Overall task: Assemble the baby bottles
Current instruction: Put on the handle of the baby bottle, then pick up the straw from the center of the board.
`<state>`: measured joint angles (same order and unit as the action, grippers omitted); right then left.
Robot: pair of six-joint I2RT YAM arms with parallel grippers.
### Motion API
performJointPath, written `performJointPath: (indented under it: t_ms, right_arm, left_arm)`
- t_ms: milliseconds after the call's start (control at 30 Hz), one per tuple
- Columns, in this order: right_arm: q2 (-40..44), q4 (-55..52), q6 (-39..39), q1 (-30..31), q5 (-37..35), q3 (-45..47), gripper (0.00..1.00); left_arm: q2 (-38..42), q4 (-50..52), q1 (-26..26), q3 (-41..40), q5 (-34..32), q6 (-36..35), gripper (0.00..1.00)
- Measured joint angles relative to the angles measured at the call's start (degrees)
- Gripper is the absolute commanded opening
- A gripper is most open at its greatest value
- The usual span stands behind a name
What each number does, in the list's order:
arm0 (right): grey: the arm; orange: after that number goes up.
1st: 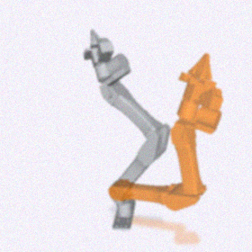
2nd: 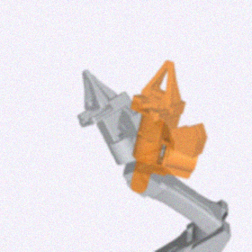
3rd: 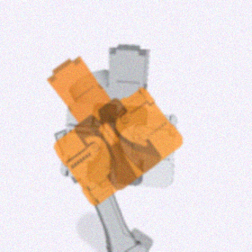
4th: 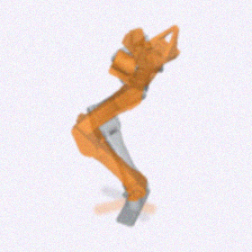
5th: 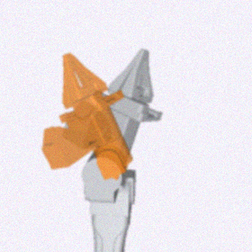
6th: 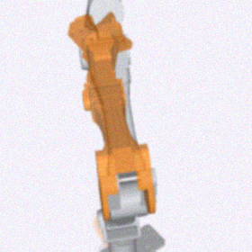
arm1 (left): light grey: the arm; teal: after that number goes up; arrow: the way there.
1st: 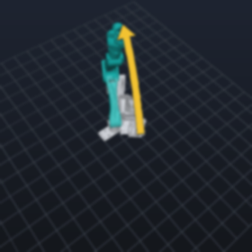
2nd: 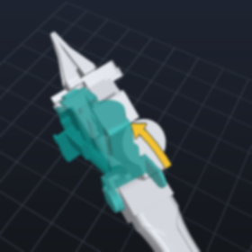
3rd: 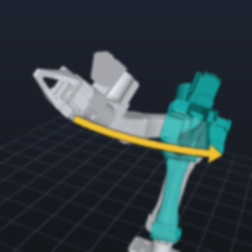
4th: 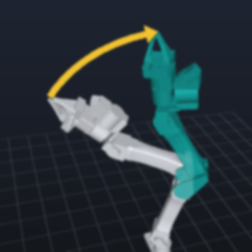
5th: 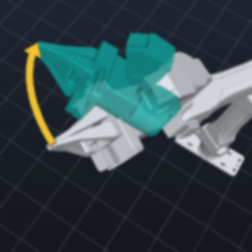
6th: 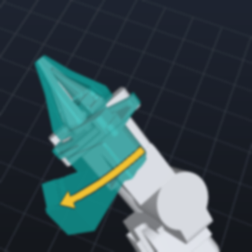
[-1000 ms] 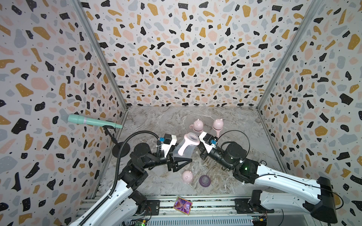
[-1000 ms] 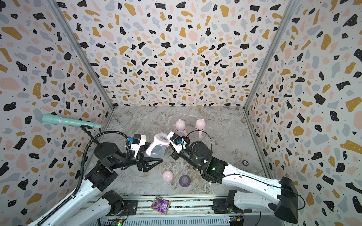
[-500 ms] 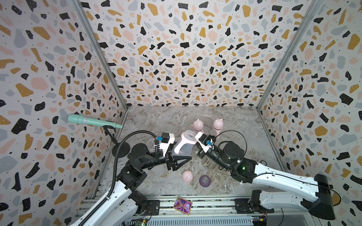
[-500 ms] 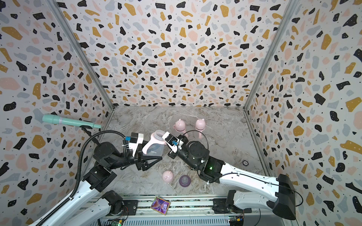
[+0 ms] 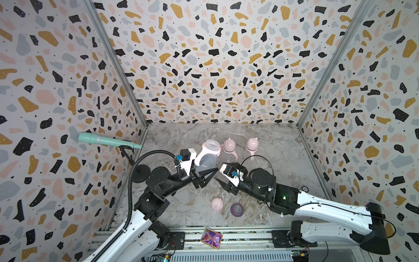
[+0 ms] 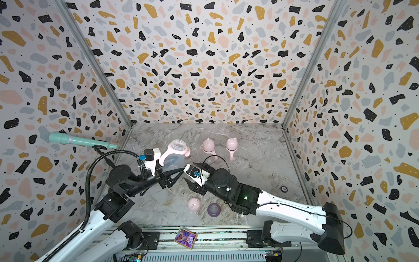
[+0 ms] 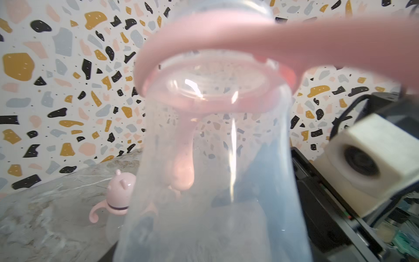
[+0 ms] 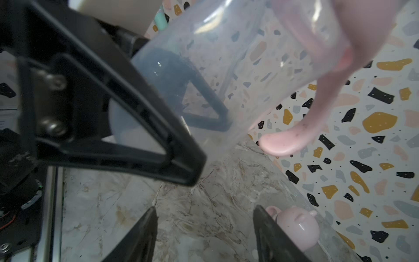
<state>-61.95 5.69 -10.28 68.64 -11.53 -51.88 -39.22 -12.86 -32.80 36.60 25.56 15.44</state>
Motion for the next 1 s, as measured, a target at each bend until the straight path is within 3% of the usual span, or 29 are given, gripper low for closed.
performJointPath:
  t_ms: [100,233,333,400,567,1000]
  right_arm:
    - [2.3,-3.9,4.0,-2.1,3.8,0.3,0.68]
    - [4.4,-9.1,11.1,-11.9,14.9,1.9,0.51]
    - [2.6,-11.8,15.5,-18.7,21.4,4.9,0.47]
    - [-0.1,-13.5,17.8,-21.0,24.6,7.3,0.47]
    - [-6.9,-16.5,22.1,-23.1,29.9,13.0,0.62]
    - [-8.9,-10.4,28.1,-25.9,31.0,22.3,0.59]
  left_arm:
    - [1.3,2.6,0.0,0.0,-3.4,-2.5,0.29]
    - [2.7,8.0,0.0,0.2,-7.1,-5.9,0.29]
    - [4.0,11.9,0.0,0.2,-9.2,-7.8,0.29]
    - [5.2,13.8,0.0,0.2,-10.2,-8.6,0.29]
    - [8.7,16.5,0.0,0.2,-12.0,-10.0,0.30]
    - [11.3,19.6,0.0,0.3,-13.0,-11.3,0.30]
